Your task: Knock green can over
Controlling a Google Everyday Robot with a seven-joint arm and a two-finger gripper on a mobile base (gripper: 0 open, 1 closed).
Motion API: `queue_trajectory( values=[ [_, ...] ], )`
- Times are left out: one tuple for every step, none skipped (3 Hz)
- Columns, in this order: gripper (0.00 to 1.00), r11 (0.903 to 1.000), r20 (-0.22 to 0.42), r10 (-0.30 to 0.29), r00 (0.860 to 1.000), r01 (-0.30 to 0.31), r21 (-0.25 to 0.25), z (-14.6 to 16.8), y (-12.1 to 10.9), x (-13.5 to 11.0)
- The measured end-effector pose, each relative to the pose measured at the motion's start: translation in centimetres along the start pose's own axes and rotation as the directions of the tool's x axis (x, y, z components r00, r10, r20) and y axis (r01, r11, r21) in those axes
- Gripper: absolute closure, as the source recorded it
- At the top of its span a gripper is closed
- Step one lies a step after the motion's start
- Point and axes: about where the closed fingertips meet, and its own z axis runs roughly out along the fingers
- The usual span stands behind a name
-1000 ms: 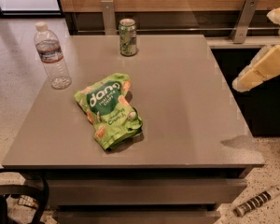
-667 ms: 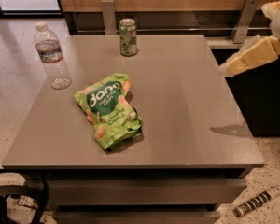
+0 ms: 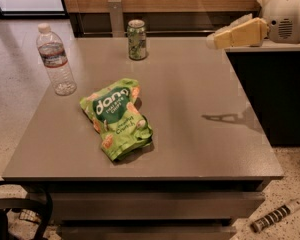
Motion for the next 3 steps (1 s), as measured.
queue_trajectory(
  values=[
    [0.00, 0.9976, 0.077, 0.062, 0.995, -0.059, -0.035, 2.2, -0.3, -1.6],
    [0.00, 0.9976, 0.077, 0.062, 0.995, -0.059, -0.035, 2.2, -0.3, -1.6],
    [0.00, 0.9989, 0.082, 0.017, 0.997, -0.014, -0.044, 4.3, -0.7, -2.4]
  ],
)
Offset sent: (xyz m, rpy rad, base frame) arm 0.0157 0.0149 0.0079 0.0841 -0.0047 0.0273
